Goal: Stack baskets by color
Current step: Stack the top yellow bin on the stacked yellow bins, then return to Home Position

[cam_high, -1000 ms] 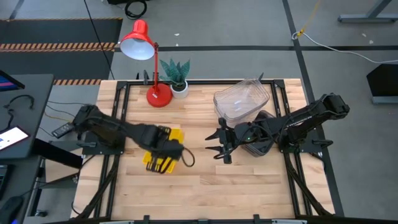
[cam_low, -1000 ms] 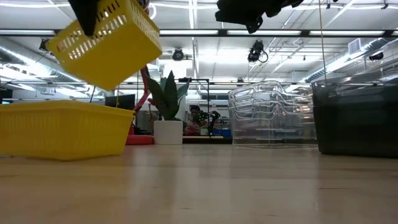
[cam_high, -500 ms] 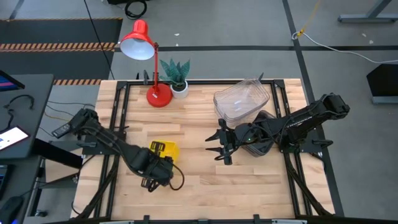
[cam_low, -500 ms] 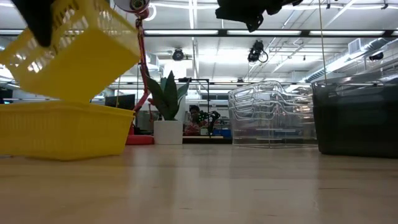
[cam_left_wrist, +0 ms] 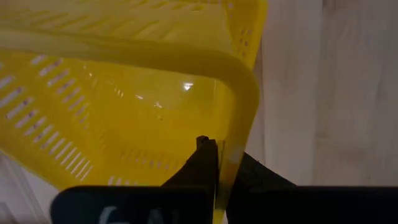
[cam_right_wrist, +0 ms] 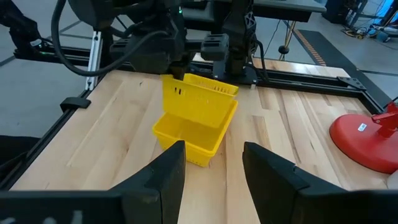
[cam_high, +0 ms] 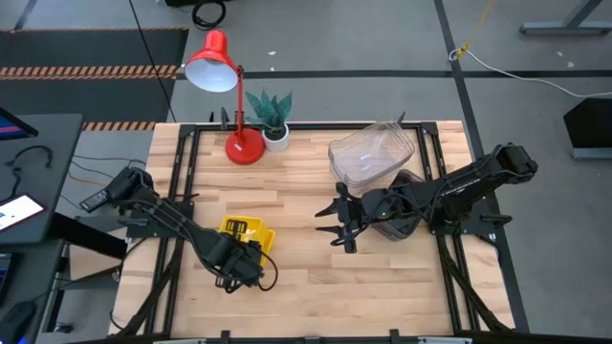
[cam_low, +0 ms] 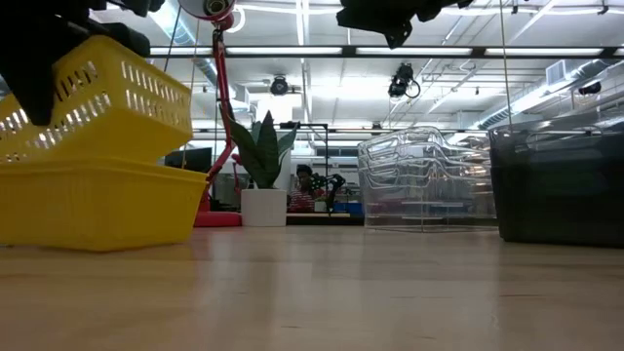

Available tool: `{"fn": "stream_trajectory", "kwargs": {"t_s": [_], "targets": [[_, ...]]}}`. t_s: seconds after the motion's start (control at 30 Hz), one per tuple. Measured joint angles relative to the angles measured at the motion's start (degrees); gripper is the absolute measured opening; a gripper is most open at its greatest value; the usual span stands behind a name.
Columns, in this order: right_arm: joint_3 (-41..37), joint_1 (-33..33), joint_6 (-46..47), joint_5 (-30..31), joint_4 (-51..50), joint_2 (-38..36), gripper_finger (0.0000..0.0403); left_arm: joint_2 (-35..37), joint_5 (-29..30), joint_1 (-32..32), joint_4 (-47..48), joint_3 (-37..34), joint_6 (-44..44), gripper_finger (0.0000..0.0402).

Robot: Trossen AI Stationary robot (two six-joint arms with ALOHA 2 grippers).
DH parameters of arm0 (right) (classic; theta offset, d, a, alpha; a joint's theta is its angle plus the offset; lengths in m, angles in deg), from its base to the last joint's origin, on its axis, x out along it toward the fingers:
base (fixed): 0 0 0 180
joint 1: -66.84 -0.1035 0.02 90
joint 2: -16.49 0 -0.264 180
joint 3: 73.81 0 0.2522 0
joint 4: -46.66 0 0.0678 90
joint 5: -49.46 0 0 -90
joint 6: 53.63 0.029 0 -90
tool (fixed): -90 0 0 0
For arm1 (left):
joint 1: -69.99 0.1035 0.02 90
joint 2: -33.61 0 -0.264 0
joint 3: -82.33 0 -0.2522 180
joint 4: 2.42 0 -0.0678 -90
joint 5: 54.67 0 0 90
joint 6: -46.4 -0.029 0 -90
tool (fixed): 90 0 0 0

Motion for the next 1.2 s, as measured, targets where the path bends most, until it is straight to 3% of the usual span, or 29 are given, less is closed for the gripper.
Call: {"fn": "stream_trajectory", "kwargs": {"t_s": [0.33, 0.5, 0.63, 0.83, 1.07, 1.2], "targets": [[0.0, 0.0, 0.0, 0.0, 0.3, 0.0, 0.0166, 0.0, -3.0, 2.6, 6.4, 4.2, 0.4, 0.0155], [0.0, 0.0, 0.0, 0.0, 0.3, 0.0, 0.0166, 0.0, 3.6, 4.0, 6.5, 8.9, -0.4, 0.0188], [0.0, -0.1, 0.0, 0.0, 0.3, 0.0, 0.0166, 0.0, 8.6, 4.0, 2.4, 8.6, -3.9, 0.0185], [0.0, -0.7, -0.4, 0.1, 0.1, 0.0, 0.0166, 1.4, 8.8, 3.6, -7.0, 3.1, -10.2, 0.0158], [0.0, -1.4, -1.7, 1.2, -2.1, -0.1, 0.0166, 13.7, 10.1, 3.5, -22.2, -8.2, -8.6, 0.0111], [0.0, -1.1, -2.3, 3.5, -2.5, -0.2, 0.0166, 22.3, 14.6, 3.4, -28.3, -14.8, -6.9, 0.0089]]}}
